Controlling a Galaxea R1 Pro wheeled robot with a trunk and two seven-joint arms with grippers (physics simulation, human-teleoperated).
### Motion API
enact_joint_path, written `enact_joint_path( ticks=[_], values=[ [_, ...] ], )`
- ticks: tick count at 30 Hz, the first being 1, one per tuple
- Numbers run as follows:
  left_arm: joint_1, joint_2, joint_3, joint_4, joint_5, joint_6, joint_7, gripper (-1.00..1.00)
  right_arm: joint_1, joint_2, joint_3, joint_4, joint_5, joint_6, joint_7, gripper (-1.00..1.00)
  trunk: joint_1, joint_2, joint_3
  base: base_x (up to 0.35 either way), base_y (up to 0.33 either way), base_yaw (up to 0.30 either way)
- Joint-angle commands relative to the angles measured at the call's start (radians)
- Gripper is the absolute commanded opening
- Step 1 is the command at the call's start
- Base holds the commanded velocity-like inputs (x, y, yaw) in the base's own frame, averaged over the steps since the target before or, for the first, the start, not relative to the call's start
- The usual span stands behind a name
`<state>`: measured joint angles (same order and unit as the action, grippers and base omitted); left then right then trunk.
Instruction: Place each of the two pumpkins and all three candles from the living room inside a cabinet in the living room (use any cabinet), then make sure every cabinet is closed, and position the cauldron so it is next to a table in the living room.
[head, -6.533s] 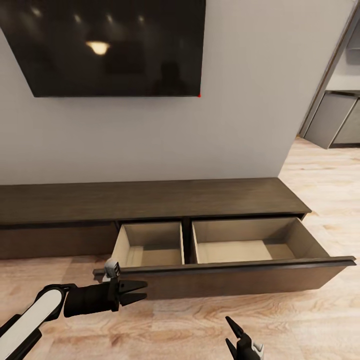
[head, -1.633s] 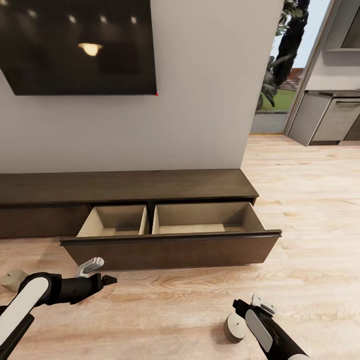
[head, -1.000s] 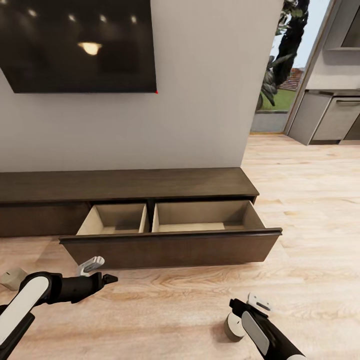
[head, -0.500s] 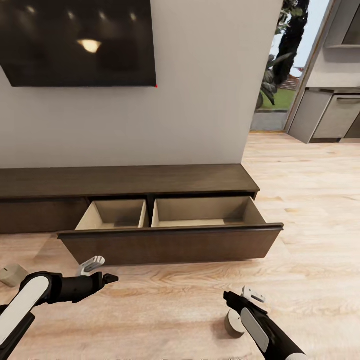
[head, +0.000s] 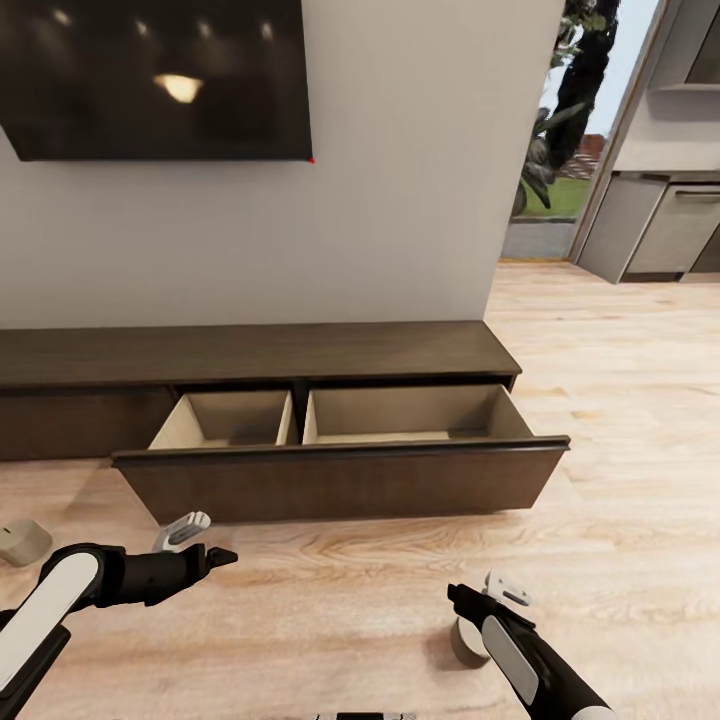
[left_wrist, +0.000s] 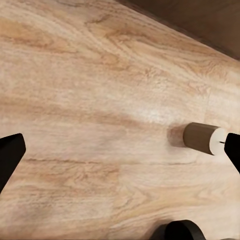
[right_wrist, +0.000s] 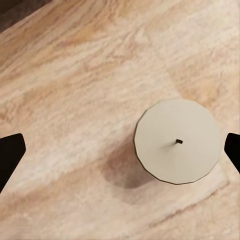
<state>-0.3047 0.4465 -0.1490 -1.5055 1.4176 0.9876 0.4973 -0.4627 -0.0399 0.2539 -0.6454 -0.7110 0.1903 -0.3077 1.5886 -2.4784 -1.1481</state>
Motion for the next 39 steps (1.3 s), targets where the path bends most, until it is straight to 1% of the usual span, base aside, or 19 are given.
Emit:
enact_joint_path(
  ticks=[1,3,10,12,14,18,35,39],
  values=[
    [-0.001,0.000,-0.001,-0.001,0.010,0.000,0.010,1.00,-0.001,-0.002,0.007,-0.002,-0.006,0.003,-0.009,1.00,0.004,-0.008,-0.004,0.000,0.000,0.000],
    [-0.001,0.001,-0.001,-0.001,0.010,0.000,0.010,1.00,-0.001,-0.002,0.007,-0.002,-0.006,0.003,-0.010,1.00,0.011,-0.022,-0.010,0.000,0.000,0.000],
    [-0.001,0.000,-0.001,-0.002,0.012,0.000,0.010,1.00,-0.001,-0.002,0.006,0.002,-0.012,0.006,-0.024,1.00,0.015,-0.023,-0.037,0.000,0.000,0.000],
    [-0.001,0.000,-0.001,-0.002,0.011,0.000,0.010,1.00,-0.001,-0.001,0.006,0.003,-0.014,0.007,-0.054,1.00,0.015,-0.024,-0.045,0.000,0.000,0.000],
    [-0.001,0.000,-0.001,-0.002,0.012,0.000,0.010,1.00,-0.001,0.000,0.005,0.002,-0.010,0.007,-0.105,1.00,0.016,-0.024,-0.053,0.000,0.000,0.000],
    [-0.001,0.000,-0.001,-0.002,0.012,0.000,0.010,1.00,-0.001,0.000,0.005,0.000,-0.007,0.006,-0.136,1.00,0.018,-0.025,-0.068,0.000,0.000,0.000],
    [-0.001,0.000,-0.001,-0.002,0.012,0.000,0.010,1.00,-0.001,0.000,0.005,0.004,-0.007,0.005,-0.133,1.00,0.026,-0.029,-0.134,0.000,0.000,0.000],
    [-0.001,0.000,-0.001,-0.002,0.012,0.000,0.010,1.00,-0.001,0.000,0.005,0.004,-0.007,0.005,-0.133,1.00,0.026,-0.029,-0.134,0.000,0.000,0.000]
  ],
)
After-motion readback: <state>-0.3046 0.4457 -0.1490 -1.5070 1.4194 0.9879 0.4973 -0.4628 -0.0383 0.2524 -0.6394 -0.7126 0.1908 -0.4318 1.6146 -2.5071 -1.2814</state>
